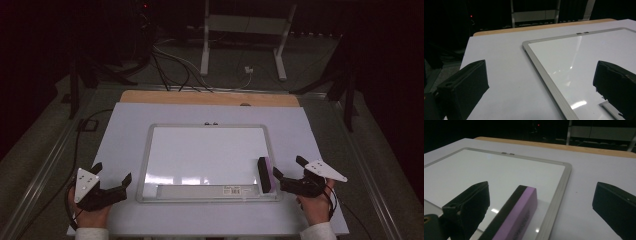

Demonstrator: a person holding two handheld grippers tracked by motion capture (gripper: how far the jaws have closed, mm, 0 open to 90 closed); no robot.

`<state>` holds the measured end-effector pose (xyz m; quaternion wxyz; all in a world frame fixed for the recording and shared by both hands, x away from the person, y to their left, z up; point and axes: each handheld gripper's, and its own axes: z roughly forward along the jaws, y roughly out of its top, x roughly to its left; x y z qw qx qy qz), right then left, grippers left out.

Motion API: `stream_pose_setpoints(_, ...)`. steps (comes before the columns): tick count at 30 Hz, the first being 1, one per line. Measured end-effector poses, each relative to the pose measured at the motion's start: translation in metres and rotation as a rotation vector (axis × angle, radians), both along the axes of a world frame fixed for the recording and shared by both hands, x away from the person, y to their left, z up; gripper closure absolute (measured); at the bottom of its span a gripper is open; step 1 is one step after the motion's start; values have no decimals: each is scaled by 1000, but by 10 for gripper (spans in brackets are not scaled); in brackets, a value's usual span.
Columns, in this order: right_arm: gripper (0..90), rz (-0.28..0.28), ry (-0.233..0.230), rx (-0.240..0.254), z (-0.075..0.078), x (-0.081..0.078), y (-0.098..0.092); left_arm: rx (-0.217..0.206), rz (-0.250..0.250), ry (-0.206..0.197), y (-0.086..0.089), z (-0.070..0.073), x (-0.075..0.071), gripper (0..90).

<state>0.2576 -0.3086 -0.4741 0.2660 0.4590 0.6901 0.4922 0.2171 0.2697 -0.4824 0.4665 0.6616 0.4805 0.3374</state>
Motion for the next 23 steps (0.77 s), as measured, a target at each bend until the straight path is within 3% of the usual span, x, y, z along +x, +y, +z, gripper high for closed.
stream_pose_setpoints(9,18,25,-60,14,-1,-3,-8,2,1,-14,0,1,-1,6)
stream_pose_setpoints(23,18,18,-87,11,-2,-3,-13,0,14,-19,2,1,-1,7)
